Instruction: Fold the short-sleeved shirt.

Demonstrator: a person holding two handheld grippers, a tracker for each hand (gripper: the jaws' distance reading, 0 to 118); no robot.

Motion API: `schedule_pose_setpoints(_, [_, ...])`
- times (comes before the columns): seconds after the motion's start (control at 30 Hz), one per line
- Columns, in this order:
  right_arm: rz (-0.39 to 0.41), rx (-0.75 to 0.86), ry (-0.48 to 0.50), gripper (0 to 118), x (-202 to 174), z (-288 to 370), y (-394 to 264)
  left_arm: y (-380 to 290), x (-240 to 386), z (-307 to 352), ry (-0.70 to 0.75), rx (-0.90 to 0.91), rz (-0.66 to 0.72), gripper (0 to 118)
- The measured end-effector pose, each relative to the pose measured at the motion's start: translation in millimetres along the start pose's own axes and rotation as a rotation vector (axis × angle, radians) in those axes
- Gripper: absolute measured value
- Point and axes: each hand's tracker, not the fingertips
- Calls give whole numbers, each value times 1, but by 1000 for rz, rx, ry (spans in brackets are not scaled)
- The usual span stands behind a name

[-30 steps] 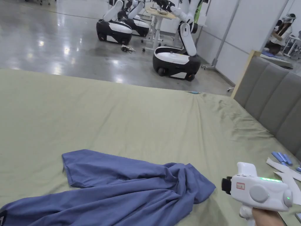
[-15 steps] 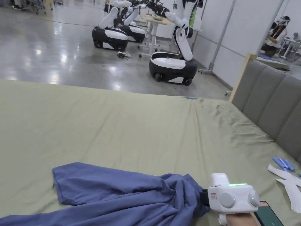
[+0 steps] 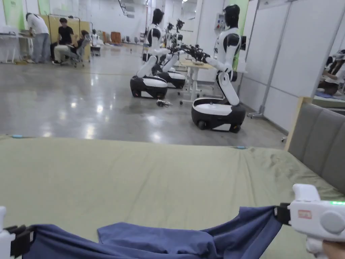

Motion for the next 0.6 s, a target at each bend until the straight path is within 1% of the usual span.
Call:
schedule_pose_setpoints(0.07, [10,73,22,8,-7,28,32,36,-1,3,-3,57,7,5])
schedule_pose_setpoints(0.1, [16,102,24,8,-11,38,45,51,-2,5,18,87,-3,5])
schedule_pose_setpoints(0.13, [13,130,21,8,-4,33,63,71,-4,7,50,128,-2,5])
schedule_pose_setpoints(0.23, [-21,222,26,8,-7,56,112,128,-3,17,75,199,18,5])
schedule_pose_setpoints(0.33, [-32,322,-25,8,-10,78,162,188,1,37,107,291,46,5])
schedule_pose_setpoints(0.43, [-78,409,-20,8,-4,89,206,241,-1,46,134,367,82,5])
schedule_pose_setpoints(0.47, [-113,436,-5,8,-3,93,220,259,-1,47,170,387,73,5])
schedule_pose_setpoints(0.53, [-156,480,9,8,-1,97,242,289,2,50,183,419,82,5])
schedule_pose_setpoints(0.6, [-157,497,6,8,-1,98,261,315,3,46,176,471,118,5])
